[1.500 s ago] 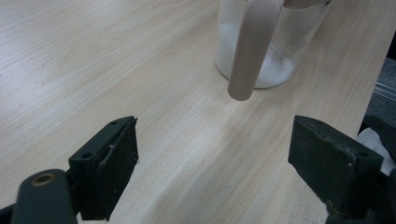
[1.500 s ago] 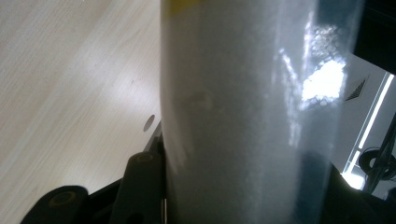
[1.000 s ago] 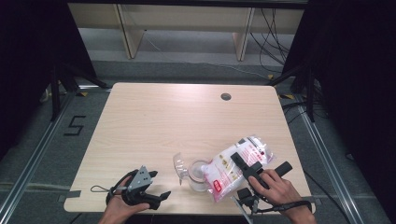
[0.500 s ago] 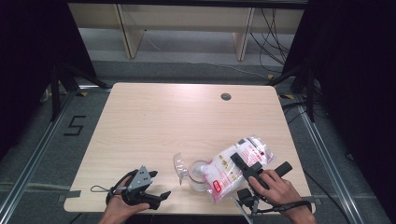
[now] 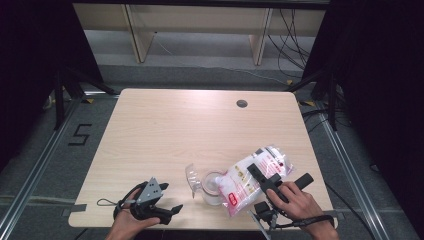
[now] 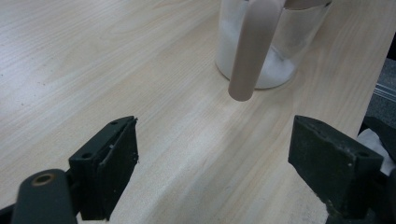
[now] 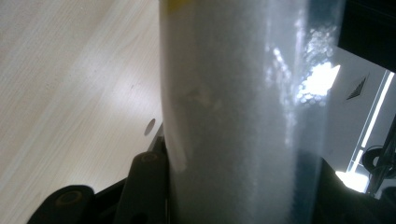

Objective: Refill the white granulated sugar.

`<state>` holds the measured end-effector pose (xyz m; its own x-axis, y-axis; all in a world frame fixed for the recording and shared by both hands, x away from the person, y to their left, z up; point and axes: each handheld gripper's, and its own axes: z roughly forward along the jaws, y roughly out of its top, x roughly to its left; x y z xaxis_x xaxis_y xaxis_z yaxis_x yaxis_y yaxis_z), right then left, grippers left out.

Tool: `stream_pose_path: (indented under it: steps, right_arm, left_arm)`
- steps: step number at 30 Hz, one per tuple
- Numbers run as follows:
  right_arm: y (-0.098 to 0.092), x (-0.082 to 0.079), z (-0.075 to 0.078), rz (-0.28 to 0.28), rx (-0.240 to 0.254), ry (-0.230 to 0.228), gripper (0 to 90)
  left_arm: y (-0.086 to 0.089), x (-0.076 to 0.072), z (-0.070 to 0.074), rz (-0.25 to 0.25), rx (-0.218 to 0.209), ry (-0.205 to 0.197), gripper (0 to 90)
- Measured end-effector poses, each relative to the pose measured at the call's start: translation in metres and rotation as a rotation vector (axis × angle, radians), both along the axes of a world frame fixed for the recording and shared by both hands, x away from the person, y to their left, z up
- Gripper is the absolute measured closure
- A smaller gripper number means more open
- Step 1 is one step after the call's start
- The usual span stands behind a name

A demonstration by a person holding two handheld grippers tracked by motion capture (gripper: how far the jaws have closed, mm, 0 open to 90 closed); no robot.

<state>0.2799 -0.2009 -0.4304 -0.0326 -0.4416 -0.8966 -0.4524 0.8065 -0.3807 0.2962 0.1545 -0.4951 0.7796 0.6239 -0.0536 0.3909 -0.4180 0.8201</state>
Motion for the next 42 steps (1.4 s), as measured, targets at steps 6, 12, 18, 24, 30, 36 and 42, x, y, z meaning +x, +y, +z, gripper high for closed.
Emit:
stream_pose_path:
  steps: [6, 12, 18, 24, 30, 36, 42]
  right_arm:
    - [0.0016, 0.0003, 0.0009, 0.015, -0.007, -0.001, 63.9]
    - [0.0013, 0.0007, 0.001, 0.015, -0.018, -0.001, 64.2]
    - [0.0013, 0.0006, 0.0017, 0.017, -0.018, -0.005, 64.5]
    - [0.001, 0.0002, 0.0, 0.009, -0.007, 0.007, 64.8]
    - [0.0019, -0.0004, 0.0013, 0.011, -0.02, -0.003, 65.2]
    - [0.0019, -0.0007, 0.0025, 0.018, -0.024, -0.008, 65.7]
    - [0.0013, 0.0, 0.0011, 0.013, -0.022, -0.002, 66.2]
  left_arm:
    - [0.0006, 0.0001, 0.0003, -0.01, 0.0, 0.005, 15.5]
    - [0.0004, 0.0002, 0.0, -0.009, -0.001, 0.003, 15.4]
    - [0.0005, 0.0002, 0.0, -0.009, 0.0, 0.004, 15.4]
    - [0.0004, 0.0001, 0.0001, -0.009, 0.0, 0.003, 15.4]
    - [0.0004, 0.0001, 0.0, -0.009, -0.002, 0.003, 15.4]
    - [0.0003, 0.0001, 0.0, -0.009, -0.001, 0.003, 15.4]
    - [0.0007, 0.0001, 0.0007, -0.006, 0.008, 0.007, 15.4]
